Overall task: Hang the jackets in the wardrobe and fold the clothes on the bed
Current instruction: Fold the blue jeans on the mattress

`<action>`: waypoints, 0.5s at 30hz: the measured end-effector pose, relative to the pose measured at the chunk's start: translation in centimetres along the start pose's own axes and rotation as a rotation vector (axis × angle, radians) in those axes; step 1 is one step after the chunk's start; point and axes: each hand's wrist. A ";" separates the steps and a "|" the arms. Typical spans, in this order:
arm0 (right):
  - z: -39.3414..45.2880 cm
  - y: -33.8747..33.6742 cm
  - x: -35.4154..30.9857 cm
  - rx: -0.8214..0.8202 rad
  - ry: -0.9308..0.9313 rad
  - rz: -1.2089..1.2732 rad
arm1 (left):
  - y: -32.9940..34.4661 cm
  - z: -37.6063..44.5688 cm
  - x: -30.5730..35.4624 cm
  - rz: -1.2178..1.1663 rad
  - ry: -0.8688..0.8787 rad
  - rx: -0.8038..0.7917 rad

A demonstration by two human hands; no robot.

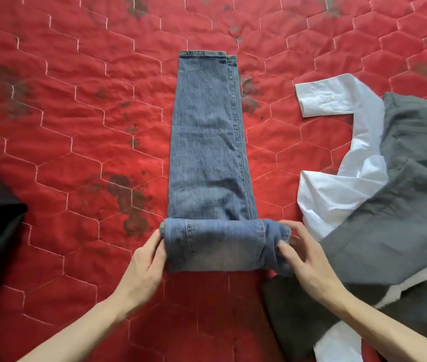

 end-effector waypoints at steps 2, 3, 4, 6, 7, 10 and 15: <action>1.4 1.2 -0.5 0.065 0.015 0.025 | 1.1 0.6 -0.8 -0.121 -0.103 0.070; 2.1 1.7 -0.7 0.070 0.005 0.012 | 1.4 0.8 -1.1 -0.165 -0.168 0.093; 2.8 2.3 -0.7 0.071 -0.008 -0.011 | 1.5 0.9 -1.4 -0.211 -0.240 0.112; 4.4 3.3 -0.3 0.095 -0.011 -0.041 | 1.8 1.2 -1.9 -0.320 -0.304 0.112; 5.3 3.7 0.0 0.126 -0.003 -0.049 | 1.9 1.3 -1.8 -0.334 -0.307 0.106; 7.7 4.9 0.8 0.228 0.027 -0.069 | 2.4 1.8 -1.5 -0.194 -0.272 0.106; 10.0 6.7 2.4 0.328 0.107 -0.177 | 3.1 3.7 -1.4 -0.009 -0.277 0.219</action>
Point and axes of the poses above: each hand's wrist, its own z-axis towards the middle knuckle, its own y-axis out of the palm, x = y × z, and after that the axes turned 3 degrees about -y, right-handed
